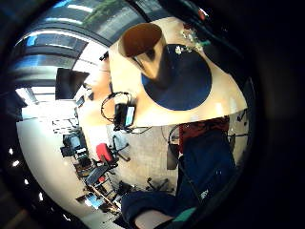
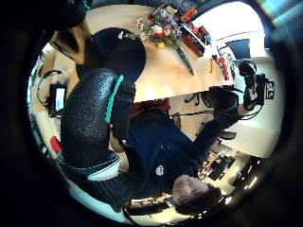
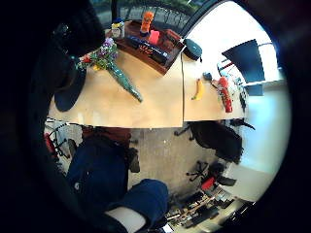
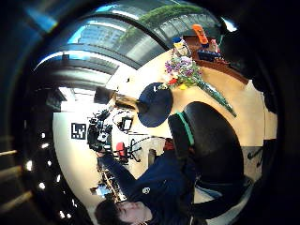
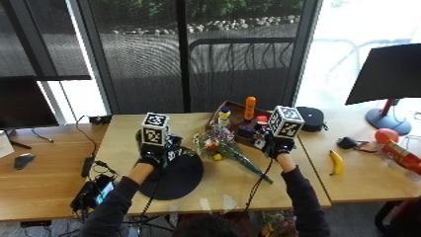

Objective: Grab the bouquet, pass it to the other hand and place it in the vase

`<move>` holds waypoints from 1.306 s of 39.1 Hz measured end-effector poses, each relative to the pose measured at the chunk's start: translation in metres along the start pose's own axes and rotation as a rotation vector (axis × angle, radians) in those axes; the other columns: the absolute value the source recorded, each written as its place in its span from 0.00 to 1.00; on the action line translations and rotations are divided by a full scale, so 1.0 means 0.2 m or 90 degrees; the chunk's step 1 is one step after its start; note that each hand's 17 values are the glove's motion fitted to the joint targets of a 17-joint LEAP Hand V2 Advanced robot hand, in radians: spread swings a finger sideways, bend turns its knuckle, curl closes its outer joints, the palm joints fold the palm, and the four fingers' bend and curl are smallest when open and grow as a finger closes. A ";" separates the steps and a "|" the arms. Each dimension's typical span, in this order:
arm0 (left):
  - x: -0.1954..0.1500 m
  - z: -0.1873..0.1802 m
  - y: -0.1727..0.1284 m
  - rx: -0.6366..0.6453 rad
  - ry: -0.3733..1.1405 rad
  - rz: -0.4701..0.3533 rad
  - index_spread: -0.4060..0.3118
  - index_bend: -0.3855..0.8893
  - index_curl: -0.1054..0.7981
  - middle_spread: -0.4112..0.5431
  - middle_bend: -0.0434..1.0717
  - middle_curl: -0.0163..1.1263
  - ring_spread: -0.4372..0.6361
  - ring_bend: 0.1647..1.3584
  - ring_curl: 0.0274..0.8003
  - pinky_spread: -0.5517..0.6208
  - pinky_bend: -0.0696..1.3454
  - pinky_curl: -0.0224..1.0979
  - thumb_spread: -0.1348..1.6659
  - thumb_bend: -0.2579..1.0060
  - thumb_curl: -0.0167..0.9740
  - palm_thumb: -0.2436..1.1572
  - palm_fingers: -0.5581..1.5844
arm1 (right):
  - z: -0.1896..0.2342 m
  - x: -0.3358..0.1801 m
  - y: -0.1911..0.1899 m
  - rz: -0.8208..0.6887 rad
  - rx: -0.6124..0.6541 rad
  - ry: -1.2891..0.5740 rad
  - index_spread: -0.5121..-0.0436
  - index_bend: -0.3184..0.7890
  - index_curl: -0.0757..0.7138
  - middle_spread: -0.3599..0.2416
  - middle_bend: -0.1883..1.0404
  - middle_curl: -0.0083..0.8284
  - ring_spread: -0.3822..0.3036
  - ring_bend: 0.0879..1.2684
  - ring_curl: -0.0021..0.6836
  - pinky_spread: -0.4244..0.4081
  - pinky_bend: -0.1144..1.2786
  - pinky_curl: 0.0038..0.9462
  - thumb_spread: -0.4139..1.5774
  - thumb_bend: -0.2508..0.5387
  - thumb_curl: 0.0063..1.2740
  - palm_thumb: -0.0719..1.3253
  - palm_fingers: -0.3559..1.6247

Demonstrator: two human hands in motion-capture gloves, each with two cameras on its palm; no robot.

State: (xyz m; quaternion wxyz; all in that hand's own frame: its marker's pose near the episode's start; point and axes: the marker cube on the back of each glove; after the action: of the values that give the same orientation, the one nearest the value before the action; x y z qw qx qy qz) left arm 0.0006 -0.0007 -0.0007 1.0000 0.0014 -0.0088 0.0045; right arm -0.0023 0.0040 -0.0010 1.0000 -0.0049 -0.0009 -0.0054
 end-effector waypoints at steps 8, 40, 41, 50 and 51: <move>-0.01 0.02 -0.03 -0.005 0.014 0.002 0.44 0.49 0.31 0.44 0.22 0.18 0.44 0.22 0.22 0.52 0.26 0.19 0.57 0.31 0.11 0.33 0.55 | 0.01 -0.01 -0.02 -0.001 0.001 -0.005 0.60 0.38 0.26 0.46 0.42 0.25 0.37 0.38 0.35 0.43 0.43 0.22 0.64 0.68 0.09 0.38 0.64; -0.10 0.07 0.04 0.060 0.064 -0.019 0.49 0.36 0.45 0.48 0.22 0.30 0.50 0.26 0.36 0.68 0.20 0.28 0.77 0.20 0.24 0.31 0.46 | -0.03 -0.01 -0.06 0.015 -0.043 -0.054 0.41 0.24 0.14 0.49 0.32 0.42 0.44 0.47 0.57 0.51 0.60 0.41 0.81 0.45 0.18 0.38 0.37; -0.09 0.07 0.04 0.062 0.069 -0.017 0.51 0.34 0.44 0.48 0.23 0.30 0.50 0.27 0.37 0.69 0.21 0.29 0.76 0.18 0.23 0.28 0.45 | -0.03 0.00 -0.08 0.025 -0.045 -0.055 0.41 0.25 0.13 0.50 0.32 0.42 0.46 0.47 0.56 0.52 0.61 0.40 0.81 0.43 0.18 0.38 0.36; -0.07 0.10 0.03 0.078 0.082 0.005 0.57 0.38 0.39 0.48 0.27 0.33 0.49 0.31 0.38 0.69 0.23 0.31 0.72 0.17 0.22 0.17 0.46 | 0.10 0.11 -0.27 0.127 -0.079 -0.071 0.57 0.39 0.18 0.55 0.30 0.43 0.50 0.47 0.54 0.57 0.64 0.40 0.79 0.37 0.21 0.40 0.39; -0.06 0.12 0.02 0.075 0.080 0.007 0.57 0.38 0.39 0.48 0.27 0.33 0.49 0.30 0.38 0.69 0.23 0.31 0.72 0.18 0.22 0.17 0.47 | 0.13 0.14 -0.30 0.136 -0.086 -0.069 0.58 0.39 0.18 0.56 0.29 0.42 0.49 0.48 0.54 0.57 0.64 0.39 0.79 0.37 0.21 0.40 0.40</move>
State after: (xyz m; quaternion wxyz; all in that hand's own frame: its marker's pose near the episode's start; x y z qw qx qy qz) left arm -0.0122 0.0032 0.0221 0.9967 0.0596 0.0539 0.0110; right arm 0.0241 -0.0553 0.0251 0.9907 -0.0727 -0.0539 0.1011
